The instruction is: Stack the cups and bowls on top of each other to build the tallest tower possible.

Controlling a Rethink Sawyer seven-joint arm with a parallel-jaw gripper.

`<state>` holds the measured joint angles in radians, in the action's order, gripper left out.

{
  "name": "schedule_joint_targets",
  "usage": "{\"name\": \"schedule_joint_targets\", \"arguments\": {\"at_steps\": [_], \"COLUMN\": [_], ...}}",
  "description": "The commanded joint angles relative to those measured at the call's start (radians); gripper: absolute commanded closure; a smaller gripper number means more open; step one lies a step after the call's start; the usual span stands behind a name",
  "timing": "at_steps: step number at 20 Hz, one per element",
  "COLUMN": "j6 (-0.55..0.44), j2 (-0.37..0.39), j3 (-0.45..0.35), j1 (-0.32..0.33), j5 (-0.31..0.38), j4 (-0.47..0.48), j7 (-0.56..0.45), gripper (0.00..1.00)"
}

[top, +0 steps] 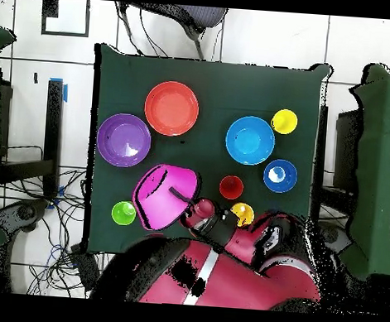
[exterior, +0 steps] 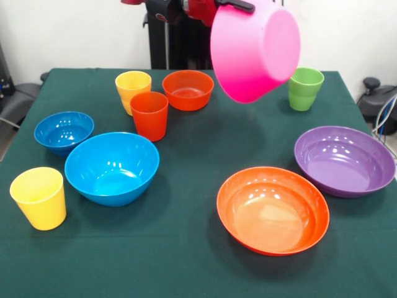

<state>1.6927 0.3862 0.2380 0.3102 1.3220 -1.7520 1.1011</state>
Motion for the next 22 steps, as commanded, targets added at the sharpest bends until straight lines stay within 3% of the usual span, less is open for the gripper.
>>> {"name": "schedule_joint_targets", "arguments": {"at_steps": [1,13,22], "j6": [-0.117,-0.021,0.011], "j2": [-0.011,-0.091,-0.092], "j3": [0.060,0.136,0.157], "j1": [-0.012,-0.127,-0.101], "j5": [-0.216,-0.315,-0.293], "j4": [-0.076,-0.125,-0.082], "j7": [-0.523,-0.583,-0.502], "gripper": [1.00,1.00,1.00]}}
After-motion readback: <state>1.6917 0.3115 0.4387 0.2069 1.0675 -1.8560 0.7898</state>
